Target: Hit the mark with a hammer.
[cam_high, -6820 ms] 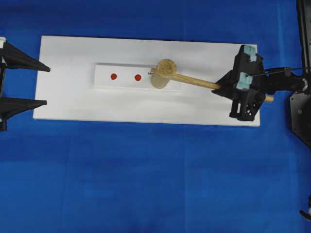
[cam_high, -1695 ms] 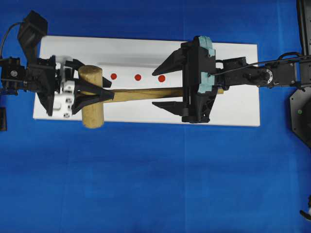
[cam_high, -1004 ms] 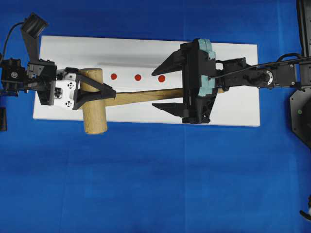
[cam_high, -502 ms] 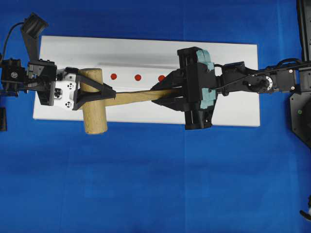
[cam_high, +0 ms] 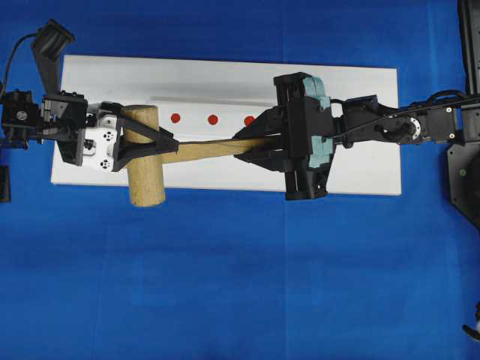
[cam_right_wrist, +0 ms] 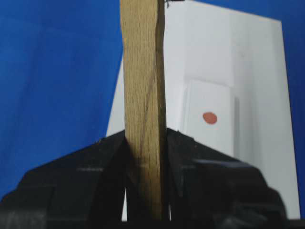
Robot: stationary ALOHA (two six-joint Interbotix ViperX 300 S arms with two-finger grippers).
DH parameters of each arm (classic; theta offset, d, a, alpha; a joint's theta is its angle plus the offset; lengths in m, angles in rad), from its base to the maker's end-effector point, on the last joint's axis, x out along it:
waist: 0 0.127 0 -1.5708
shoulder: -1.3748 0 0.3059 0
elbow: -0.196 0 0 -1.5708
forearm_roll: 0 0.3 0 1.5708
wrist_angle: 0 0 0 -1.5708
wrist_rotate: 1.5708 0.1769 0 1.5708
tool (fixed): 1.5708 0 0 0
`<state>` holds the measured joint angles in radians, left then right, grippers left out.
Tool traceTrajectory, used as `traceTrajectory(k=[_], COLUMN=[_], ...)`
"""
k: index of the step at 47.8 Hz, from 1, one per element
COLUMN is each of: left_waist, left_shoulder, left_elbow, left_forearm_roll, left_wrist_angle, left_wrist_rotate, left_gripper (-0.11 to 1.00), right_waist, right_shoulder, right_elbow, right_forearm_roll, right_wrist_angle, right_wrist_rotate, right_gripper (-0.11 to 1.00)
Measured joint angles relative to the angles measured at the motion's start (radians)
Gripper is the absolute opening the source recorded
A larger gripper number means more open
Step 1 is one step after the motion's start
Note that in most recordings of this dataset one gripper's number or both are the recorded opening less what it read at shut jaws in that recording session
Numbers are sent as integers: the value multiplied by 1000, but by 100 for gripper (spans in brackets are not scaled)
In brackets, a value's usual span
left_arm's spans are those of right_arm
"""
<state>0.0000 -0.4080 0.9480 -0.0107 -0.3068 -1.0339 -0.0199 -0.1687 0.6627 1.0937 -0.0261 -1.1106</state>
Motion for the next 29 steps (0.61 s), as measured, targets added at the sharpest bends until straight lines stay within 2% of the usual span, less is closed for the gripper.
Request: traceTrajectory(k=[4,7,19,29], left_waist=[2,0,2,12], left_shoulder=[-2,-3,-29,-110], left_elbow=[0,0,9,71], left_forearm_roll=[0,-2,-2,0], left_wrist_angle=[0,2,34,75], left_wrist_rotate=[0,0,-2,0], left_gripper=[79,90,89,89], right_waist=[0,0,2,3], right_shoulder=[-2,-2,-6,-55], right_elbow=[0,0,6,54], right_forearm_roll=[-2,0,20,52], right_wrist_angle=[2,0,0,2], right_wrist_rotate=[9,11,15,18], right_gripper=[8,8,8,8])
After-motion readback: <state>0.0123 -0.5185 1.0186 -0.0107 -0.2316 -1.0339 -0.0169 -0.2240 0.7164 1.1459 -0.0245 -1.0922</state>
